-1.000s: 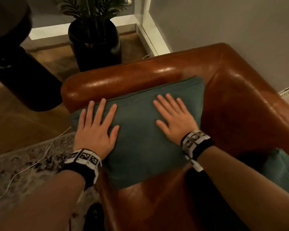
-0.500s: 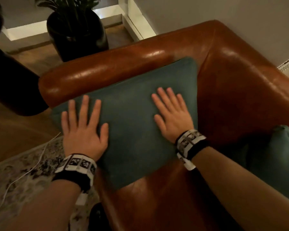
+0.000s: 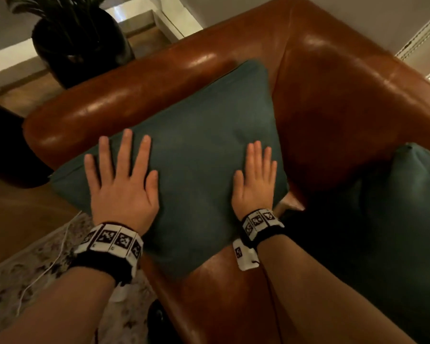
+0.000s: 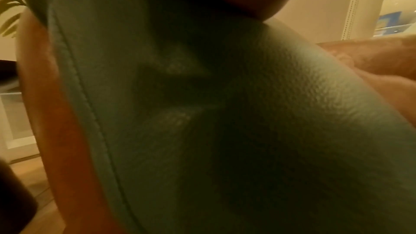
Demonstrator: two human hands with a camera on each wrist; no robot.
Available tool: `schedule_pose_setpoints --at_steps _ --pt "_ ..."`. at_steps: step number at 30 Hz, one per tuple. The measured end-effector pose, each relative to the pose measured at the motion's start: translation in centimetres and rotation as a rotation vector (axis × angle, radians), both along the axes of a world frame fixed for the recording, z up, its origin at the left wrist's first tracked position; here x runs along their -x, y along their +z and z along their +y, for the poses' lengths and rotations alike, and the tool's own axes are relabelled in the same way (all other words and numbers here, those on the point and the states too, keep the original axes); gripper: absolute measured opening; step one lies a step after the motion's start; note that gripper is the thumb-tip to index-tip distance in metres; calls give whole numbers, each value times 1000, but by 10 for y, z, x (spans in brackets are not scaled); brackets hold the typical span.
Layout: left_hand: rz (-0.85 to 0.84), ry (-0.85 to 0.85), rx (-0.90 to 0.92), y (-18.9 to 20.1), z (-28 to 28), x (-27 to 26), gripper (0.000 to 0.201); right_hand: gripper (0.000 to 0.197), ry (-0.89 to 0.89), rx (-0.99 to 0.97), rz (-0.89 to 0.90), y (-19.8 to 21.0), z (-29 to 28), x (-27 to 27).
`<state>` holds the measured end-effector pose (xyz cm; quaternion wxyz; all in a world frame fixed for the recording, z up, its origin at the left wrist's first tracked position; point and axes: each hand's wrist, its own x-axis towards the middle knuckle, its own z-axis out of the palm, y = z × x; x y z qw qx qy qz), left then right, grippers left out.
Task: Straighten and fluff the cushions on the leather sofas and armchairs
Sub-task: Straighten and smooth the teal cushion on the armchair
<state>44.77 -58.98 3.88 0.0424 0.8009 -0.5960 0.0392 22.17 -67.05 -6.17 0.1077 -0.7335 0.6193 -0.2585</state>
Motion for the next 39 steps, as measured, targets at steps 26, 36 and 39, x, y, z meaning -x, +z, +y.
schedule_pose_setpoints --at_steps 26,36,39 --pt "-118 -354 120 -62 34 50 61 54 785 344 322 80 -18 -31" --pt "118 42 152 -29 45 29 68 66 249 120 265 92 -76 8" --pt "81 -40 123 2 -2 36 61 59 779 278 414 98 -35 -42"
